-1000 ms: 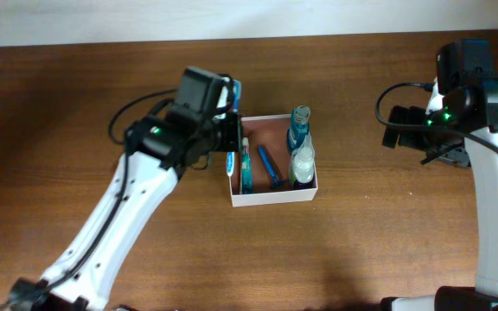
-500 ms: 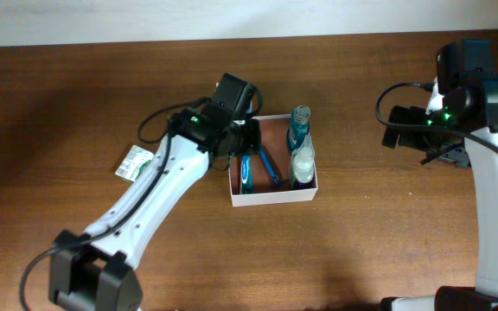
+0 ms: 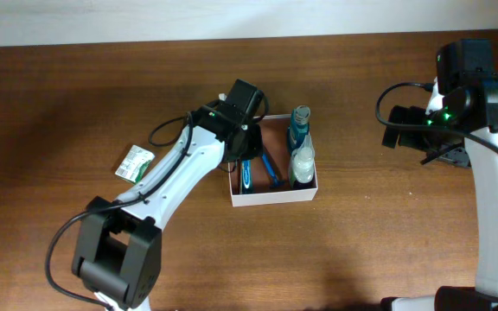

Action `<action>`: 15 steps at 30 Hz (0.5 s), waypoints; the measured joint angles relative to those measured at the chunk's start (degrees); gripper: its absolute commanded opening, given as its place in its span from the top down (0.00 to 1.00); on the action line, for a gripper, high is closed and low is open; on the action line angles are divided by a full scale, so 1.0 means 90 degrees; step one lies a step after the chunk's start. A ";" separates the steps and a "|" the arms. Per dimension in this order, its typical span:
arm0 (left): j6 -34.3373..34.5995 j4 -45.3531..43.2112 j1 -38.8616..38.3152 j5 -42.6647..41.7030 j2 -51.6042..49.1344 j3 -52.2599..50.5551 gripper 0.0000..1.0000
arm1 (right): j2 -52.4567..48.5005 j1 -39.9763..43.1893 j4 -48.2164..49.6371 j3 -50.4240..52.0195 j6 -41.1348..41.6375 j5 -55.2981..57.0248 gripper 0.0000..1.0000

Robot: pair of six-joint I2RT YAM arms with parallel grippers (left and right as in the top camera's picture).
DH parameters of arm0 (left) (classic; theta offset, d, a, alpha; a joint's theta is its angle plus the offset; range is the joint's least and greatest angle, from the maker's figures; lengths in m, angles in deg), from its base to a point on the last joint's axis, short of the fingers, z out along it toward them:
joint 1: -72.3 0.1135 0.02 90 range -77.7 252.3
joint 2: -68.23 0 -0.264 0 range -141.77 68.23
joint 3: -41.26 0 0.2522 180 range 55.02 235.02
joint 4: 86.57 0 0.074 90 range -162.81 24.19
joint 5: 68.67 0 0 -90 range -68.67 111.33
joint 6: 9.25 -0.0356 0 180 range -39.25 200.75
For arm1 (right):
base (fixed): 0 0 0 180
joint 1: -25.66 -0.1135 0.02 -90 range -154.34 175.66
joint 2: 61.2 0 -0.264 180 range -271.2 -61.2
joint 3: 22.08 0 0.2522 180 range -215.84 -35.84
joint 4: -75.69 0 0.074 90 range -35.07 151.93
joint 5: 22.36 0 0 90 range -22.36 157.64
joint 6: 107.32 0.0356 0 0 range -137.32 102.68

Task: Pack container
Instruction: 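Carry the toothbrush right and lower it into the box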

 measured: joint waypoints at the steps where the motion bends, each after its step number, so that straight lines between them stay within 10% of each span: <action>1: 0.0007 0.0000 0.0000 0.0036 -0.0019 0.0000 0.99 | 0.0000 0.0000 0.0000 0.0000 0.0002 0.0000 0.02; 15: 0.0153 0.0124 -0.0007 0.0112 -0.0041 0.0000 0.99 | 0.0000 0.0000 0.0000 0.0000 -0.0002 0.0000 0.02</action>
